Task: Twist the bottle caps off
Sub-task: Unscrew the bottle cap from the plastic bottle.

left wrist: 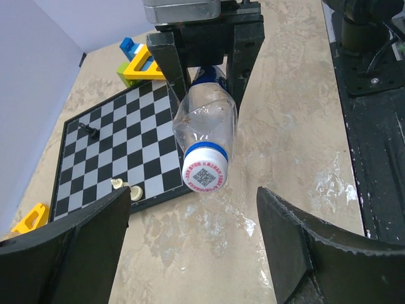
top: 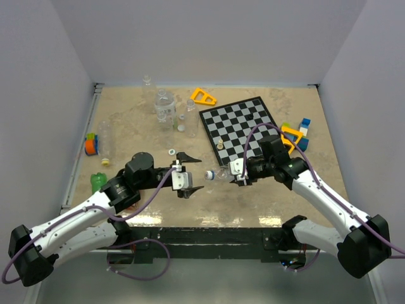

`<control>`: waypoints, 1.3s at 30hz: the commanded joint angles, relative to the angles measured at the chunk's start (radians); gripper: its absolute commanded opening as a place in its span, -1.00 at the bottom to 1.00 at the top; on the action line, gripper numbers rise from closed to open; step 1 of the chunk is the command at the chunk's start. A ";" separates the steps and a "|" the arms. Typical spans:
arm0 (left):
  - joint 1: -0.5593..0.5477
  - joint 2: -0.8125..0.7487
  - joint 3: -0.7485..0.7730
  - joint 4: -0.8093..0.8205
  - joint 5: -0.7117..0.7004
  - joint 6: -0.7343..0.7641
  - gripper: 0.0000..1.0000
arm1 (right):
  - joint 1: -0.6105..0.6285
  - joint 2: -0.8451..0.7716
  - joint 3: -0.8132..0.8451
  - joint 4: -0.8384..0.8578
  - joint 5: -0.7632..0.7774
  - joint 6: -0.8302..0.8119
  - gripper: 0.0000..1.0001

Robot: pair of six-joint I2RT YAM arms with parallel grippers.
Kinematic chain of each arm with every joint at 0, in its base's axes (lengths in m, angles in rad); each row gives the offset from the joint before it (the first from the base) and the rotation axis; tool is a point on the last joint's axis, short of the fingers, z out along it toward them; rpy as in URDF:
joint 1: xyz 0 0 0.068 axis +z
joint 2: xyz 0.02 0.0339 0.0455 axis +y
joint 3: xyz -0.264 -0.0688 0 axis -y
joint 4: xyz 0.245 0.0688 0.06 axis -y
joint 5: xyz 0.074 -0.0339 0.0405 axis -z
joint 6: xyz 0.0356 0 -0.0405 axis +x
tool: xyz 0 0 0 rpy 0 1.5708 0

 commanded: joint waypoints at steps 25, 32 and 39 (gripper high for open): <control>-0.017 0.151 0.053 0.118 0.115 -0.015 -0.23 | -0.003 0.005 0.012 -0.002 -0.007 -0.012 -0.69; -0.017 0.145 0.071 0.129 0.103 -0.135 -1.00 | -0.003 0.005 0.012 -0.002 -0.007 -0.012 -0.68; -0.016 0.156 0.211 -0.110 -0.164 -0.720 -1.00 | -0.002 0.004 0.010 0.000 -0.004 -0.012 -0.69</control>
